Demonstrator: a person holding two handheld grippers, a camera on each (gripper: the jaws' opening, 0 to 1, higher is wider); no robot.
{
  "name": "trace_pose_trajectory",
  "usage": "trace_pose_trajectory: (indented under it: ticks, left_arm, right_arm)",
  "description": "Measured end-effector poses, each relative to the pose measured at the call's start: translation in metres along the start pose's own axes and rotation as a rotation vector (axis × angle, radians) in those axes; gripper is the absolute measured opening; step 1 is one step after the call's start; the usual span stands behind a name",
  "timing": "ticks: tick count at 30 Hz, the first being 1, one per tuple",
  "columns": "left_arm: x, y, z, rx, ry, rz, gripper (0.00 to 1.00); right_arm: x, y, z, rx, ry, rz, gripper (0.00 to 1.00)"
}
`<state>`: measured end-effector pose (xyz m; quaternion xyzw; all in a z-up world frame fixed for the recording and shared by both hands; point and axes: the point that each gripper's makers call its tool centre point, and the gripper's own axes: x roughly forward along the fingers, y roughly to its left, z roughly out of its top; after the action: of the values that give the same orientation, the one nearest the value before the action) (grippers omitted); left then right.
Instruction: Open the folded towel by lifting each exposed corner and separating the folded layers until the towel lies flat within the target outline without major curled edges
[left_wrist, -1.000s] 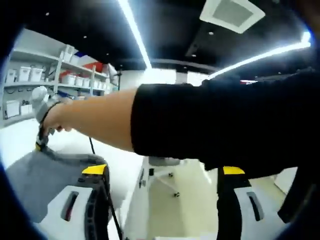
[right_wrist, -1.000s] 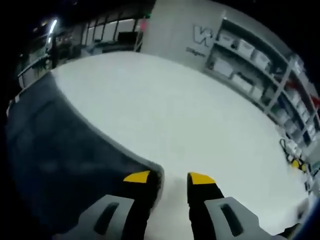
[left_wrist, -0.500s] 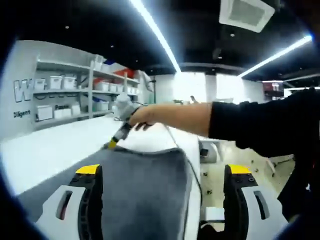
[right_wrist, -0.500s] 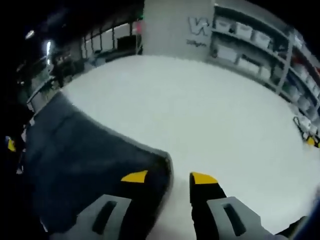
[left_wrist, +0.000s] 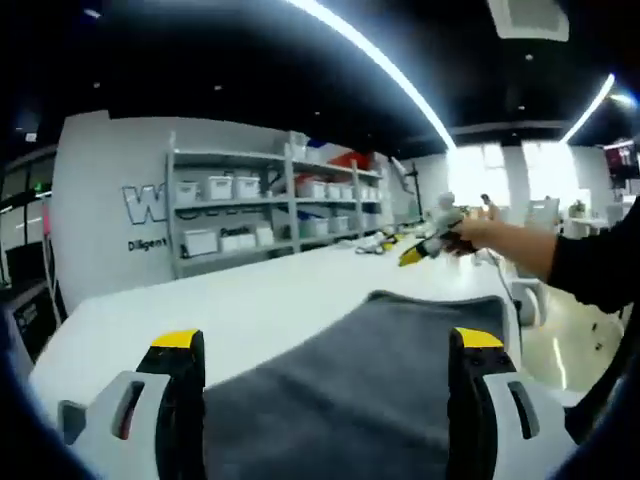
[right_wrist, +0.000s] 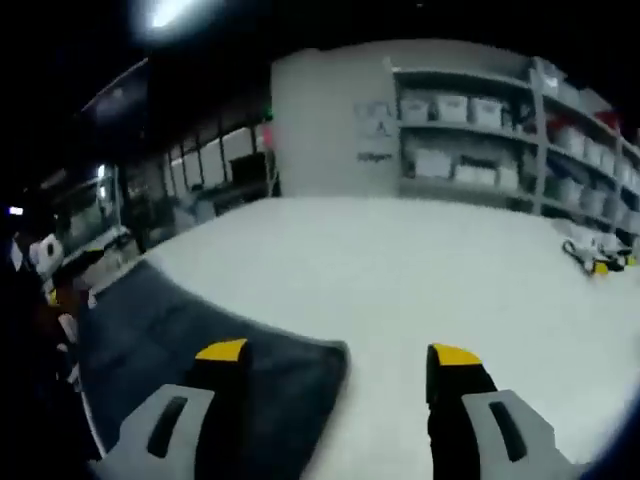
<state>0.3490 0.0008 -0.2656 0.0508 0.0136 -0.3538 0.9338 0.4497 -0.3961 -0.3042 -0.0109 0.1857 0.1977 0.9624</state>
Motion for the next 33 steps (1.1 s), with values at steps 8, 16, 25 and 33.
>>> trace_pose_trajectory:
  ticks: [8,16,25,33]
  left_arm:
    - [-0.046,0.047,0.010,0.039,0.012,0.131,1.00]
    - [-0.102,0.086,0.022,0.119,0.030,0.241,0.99]
    - [-0.168,0.125,0.020,0.043,-0.003,0.270,1.00]
    - [-0.202,0.135,0.001,0.065,0.063,0.291,1.00]
  right_arm:
    - [-0.069,0.025,0.031,-0.047,-0.207,-0.054,1.00]
    - [-0.115,0.058,0.034,-0.078,-0.268,-0.096,1.00]
    - [-0.139,0.057,0.006,-0.086,-0.263,-0.127,0.99]
    - [-0.169,0.063,-0.012,-0.056,-0.297,-0.171,0.99]
